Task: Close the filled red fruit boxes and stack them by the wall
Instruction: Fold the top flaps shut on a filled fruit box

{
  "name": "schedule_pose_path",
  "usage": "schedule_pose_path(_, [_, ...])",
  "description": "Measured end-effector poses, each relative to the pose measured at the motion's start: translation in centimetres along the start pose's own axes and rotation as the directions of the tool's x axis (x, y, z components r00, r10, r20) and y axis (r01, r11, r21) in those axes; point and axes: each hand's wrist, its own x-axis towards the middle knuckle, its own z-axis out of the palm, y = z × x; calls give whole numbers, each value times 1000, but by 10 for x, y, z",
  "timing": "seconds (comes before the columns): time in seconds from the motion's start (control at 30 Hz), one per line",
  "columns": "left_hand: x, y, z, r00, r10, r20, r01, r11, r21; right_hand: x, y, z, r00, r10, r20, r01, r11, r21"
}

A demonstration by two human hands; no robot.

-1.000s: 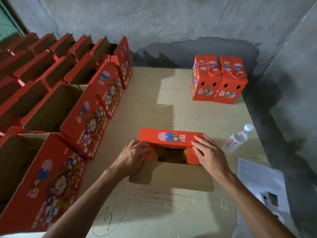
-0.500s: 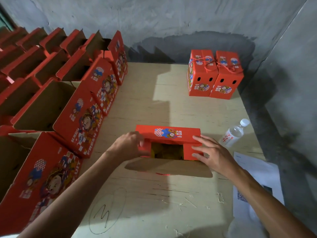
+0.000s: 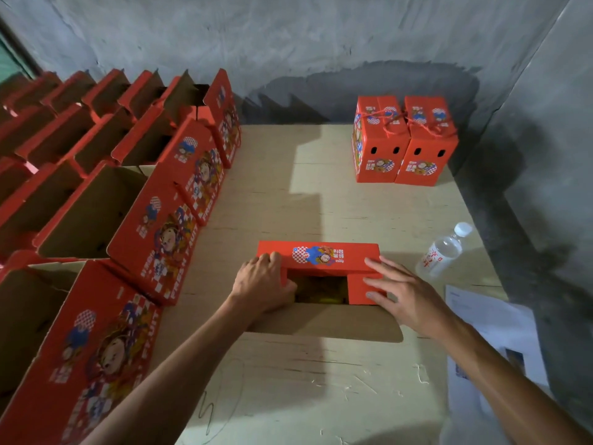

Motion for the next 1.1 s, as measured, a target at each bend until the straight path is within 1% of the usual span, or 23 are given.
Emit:
schedule_pose_path(0.07, [-2, -7, 0, 999, 49, -15, -49, 999, 21, -3, 3, -3, 999, -44, 32, 45, 998, -39])
schedule_pose_path(0.1, [-4, -12, -1, 996, 86, -27, -87, 995, -43, -4, 4, -5, 996, -72, 55, 76, 995, -59])
schedule_pose_path(0.13, [-6, -18, -4, 990, 132, -41, -137, 978, -159, -4, 6, -7, 992, -94, 82, 101, 992, -77])
schedule_pose_path(0.17, [-8, -26, -8, 982, 179, -63, -190, 945, -266, -3, 8, -10, 988, -106, 111, 118, 988, -100])
schedule_pose_path(0.2, [-10, -37, -11, 967, 232, -108, -255, 910, -328, -2, 10, -13, 984, -108, 142, 127, 983, -133])
schedule_pose_path(0.27, [-15, -57, -12, 922, 316, -225, -376, 867, -327, -1, 14, -18, 969, -84, 231, 131, 972, -195])
schedule_pose_path(0.3, [-19, -64, -11, 904, 330, -271, -406, 862, -304, 0, 15, -21, 958, -63, 280, 127, 968, -214])
schedule_pose_path(0.37, [-27, -74, -7, 880, 363, -305, -448, 847, -285, 1, 16, -22, 941, -38, 335, 125, 962, -243])
schedule_pose_path(0.4, [-29, -79, -4, 877, 386, -288, -462, 841, -281, 0, 16, -21, 942, -29, 336, 120, 960, -253])
schedule_pose_path(0.47, [-34, -83, -1, 884, 417, -210, -461, 850, -256, 0, 11, -17, 960, -39, 278, 108, 966, -237])
schedule_pose_path(0.5, [-36, -85, 0, 884, 424, -197, -462, 856, -231, -1, 8, -16, 971, -39, 235, 88, 975, -204])
schedule_pose_path(0.57, [-40, -85, 0, 874, 432, -223, -476, 852, -218, -1, 1, -12, 987, 43, 154, -34, 997, -63])
schedule_pose_path(0.67, [-49, -79, -2, 887, 395, -238, -456, 829, -324, 0, -8, -1, 977, 211, 12, -209, 962, 178])
schedule_pose_path(0.73, [-54, -67, -2, 931, 274, -240, -350, 857, -378, 3, -17, 1, 939, 340, -47, -314, 906, 285])
schedule_pose_path(0.77, [-54, -59, -1, 954, 174, -246, -262, 880, -396, 5, -23, -1, 915, 400, -45, -358, 859, 366])
schedule_pose_path(0.83, [-49, -41, 1, 962, -55, -266, -57, 917, -395, 13, -30, -2, 872, 490, -19, -413, 755, 510])
schedule_pose_path(0.87, [-45, -31, 1, 954, -130, -272, 15, 922, -388, 19, -33, -3, 859, 511, -27, -422, 738, 527])
schedule_pose_path(0.93, [-34, -14, 1, 931, -174, -320, 65, 943, -325, 30, -37, -1, 826, 559, -73, -474, 759, 446])
schedule_pose_path(0.97, [-29, -9, 3, 917, -142, -372, 49, 967, -248, 35, -38, 1, 807, 581, -104, -513, 777, 364])
schedule_pose_path(1.0, [-24, -4, 5, 903, -71, -424, 9, 989, -148, 39, -39, 5, 799, 583, -144, -536, 801, 267])
schedule_pose_path(1.03, [-20, -1, 9, 894, 26, -448, -54, 997, -51, 42, -42, 10, 818, 537, -207, -514, 843, 159])
schedule_pose_path(1.07, [-16, 2, 14, 887, 129, -444, -139, 990, 9, 42, -45, 17, 854, 439, -279, -445, 894, 46])
schedule_pose_path(1.1, [-14, 4, 20, 879, 215, -425, -226, 974, 24, 42, -47, 26, 885, 314, -342, -353, 934, -55])
